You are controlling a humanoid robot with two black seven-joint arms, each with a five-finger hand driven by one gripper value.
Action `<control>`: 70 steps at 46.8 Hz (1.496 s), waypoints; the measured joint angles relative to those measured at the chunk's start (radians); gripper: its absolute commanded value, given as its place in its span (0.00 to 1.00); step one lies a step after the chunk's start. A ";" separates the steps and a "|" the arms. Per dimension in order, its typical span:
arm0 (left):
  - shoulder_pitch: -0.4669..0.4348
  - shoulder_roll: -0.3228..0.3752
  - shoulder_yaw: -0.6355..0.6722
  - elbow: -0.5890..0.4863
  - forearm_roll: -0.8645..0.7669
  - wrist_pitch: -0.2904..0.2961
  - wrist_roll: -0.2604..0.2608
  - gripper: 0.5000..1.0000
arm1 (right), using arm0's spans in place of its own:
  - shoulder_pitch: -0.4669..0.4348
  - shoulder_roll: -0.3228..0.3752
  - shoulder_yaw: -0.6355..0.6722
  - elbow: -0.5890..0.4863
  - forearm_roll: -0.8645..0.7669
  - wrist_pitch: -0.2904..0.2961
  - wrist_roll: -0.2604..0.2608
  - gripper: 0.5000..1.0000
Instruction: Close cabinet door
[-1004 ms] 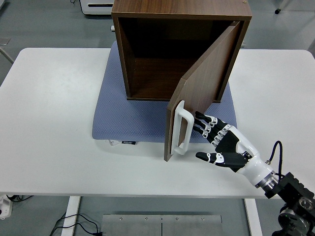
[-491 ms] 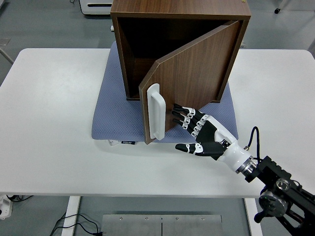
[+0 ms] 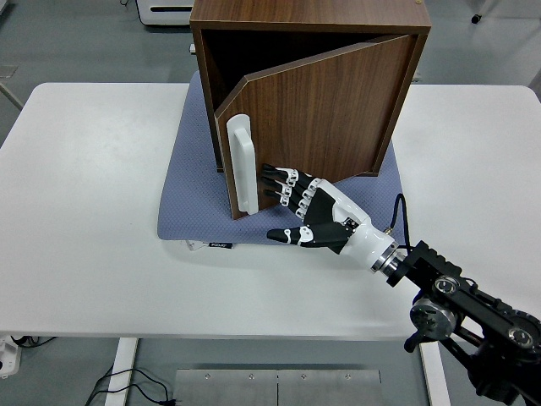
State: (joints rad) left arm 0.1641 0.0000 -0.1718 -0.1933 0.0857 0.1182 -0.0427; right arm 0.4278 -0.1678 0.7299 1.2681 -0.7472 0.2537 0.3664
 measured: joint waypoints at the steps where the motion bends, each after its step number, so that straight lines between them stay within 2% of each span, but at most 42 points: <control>1: 0.000 0.000 0.000 0.000 0.000 0.000 0.000 1.00 | 0.008 0.003 -0.001 -0.009 0.004 0.000 0.000 1.00; 27: 0.000 0.000 0.000 0.000 0.000 0.000 0.000 1.00 | 0.179 0.107 0.003 -0.232 0.076 -0.007 -0.006 1.00; 39: 0.000 0.000 0.000 0.000 0.000 0.000 0.000 1.00 | 0.241 0.152 0.010 -0.302 0.125 -0.064 -0.006 1.00; 55: 0.000 0.000 0.000 0.000 0.000 0.000 0.000 1.00 | 0.262 0.157 0.040 -0.317 0.155 -0.116 -0.006 1.00; 64: 0.000 0.000 0.000 0.000 0.000 0.000 0.000 1.00 | 0.249 0.158 0.034 -0.300 0.144 -0.099 -0.004 1.00; 70: 0.001 0.000 0.000 0.000 0.000 0.000 0.000 1.00 | 0.230 0.151 0.024 -0.263 0.108 -0.036 0.000 1.00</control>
State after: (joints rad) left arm 0.1649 0.0000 -0.1718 -0.1933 0.0859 0.1181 -0.0429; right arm 0.6581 -0.0163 0.7541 1.0050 -0.6394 0.2175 0.3663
